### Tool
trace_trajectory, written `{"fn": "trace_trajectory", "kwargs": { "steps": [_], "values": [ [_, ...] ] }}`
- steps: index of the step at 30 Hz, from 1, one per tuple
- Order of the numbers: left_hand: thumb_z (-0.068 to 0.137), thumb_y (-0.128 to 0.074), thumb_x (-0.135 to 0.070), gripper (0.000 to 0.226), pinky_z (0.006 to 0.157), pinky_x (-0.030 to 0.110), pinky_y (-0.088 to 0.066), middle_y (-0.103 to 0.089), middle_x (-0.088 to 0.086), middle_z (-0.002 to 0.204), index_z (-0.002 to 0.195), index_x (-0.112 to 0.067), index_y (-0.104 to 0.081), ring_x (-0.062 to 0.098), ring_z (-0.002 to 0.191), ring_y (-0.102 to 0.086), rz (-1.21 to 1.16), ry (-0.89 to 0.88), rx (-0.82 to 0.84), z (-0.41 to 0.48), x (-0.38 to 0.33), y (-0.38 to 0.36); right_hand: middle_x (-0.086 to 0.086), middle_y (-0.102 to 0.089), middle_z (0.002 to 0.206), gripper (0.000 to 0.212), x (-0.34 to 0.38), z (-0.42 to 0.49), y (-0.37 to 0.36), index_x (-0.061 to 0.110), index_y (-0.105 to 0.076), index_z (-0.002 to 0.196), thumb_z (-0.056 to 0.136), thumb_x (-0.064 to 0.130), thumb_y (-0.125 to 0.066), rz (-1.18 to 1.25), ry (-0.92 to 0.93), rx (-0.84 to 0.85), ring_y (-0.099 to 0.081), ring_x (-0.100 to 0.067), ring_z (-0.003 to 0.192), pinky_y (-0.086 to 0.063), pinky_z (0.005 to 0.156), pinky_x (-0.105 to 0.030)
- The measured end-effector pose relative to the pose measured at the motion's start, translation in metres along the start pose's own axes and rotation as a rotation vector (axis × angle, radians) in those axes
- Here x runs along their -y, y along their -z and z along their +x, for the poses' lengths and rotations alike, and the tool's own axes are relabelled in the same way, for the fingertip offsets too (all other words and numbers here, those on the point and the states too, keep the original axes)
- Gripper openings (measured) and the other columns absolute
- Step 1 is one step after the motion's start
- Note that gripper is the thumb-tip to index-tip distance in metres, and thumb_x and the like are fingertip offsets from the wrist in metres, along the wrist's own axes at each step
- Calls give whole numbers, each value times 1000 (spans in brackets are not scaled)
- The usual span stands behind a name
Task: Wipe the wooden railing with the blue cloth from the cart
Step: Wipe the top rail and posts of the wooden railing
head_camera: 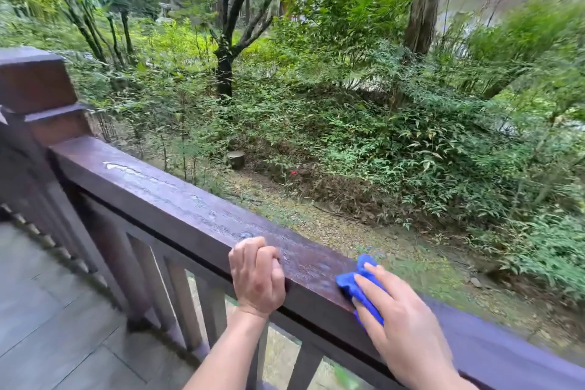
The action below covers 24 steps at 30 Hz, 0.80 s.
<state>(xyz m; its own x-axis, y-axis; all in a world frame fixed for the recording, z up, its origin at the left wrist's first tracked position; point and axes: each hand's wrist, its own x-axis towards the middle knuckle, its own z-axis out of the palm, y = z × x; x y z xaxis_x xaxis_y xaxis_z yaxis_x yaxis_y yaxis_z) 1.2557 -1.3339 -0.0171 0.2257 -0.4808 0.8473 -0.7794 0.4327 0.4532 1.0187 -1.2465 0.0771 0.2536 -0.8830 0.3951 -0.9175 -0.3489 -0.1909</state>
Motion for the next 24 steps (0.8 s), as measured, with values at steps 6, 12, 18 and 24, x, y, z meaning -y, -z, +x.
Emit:
{"fn": "trace_trajectory", "kwargs": {
  "steps": [6, 12, 18, 24],
  "values": [
    [86, -36, -21, 15, 99, 30, -29, -53, 6, 95, 83, -17, -50, 31, 97, -50, -7, 4, 7, 5, -6, 5, -3, -65, 122, 33, 10, 19, -1, 17, -70, 109, 77, 24, -76, 97, -171, -41, -60, -24, 110, -48, 91, -34],
    [84, -37, -20, 19, 91, 36, -31, -55, 11, 94, 80, -12, -54, 31, 98, -49, 58, 13, 53, 9, -13, 12, -1, -63, 124, 34, 10, 16, -6, 22, -67, 111, 79, 32, -69, 45, 217, 30, -58, -20, 115, -45, 97, -29],
    [83, -38, -20, 12, 89, 39, -33, -56, 12, 96, 84, -17, -50, 32, 97, -48, 90, 51, 103, 8, -17, 17, -1, -62, 122, 25, 30, 53, -10, 20, -67, 106, 85, 33, -60, 148, 101, 66, -56, -23, 111, -45, 93, -29],
    [84, -40, -19, 11, 89, 40, -34, -51, 8, 99, 85, -17, -50, 32, 97, -48, 114, 50, 95, 7, -17, 17, -1, -59, 129, 33, 8, 57, -8, 24, -64, 115, 83, 33, -59, 140, 219, 162, -54, -21, 118, -44, 96, -28]
  ]
}}
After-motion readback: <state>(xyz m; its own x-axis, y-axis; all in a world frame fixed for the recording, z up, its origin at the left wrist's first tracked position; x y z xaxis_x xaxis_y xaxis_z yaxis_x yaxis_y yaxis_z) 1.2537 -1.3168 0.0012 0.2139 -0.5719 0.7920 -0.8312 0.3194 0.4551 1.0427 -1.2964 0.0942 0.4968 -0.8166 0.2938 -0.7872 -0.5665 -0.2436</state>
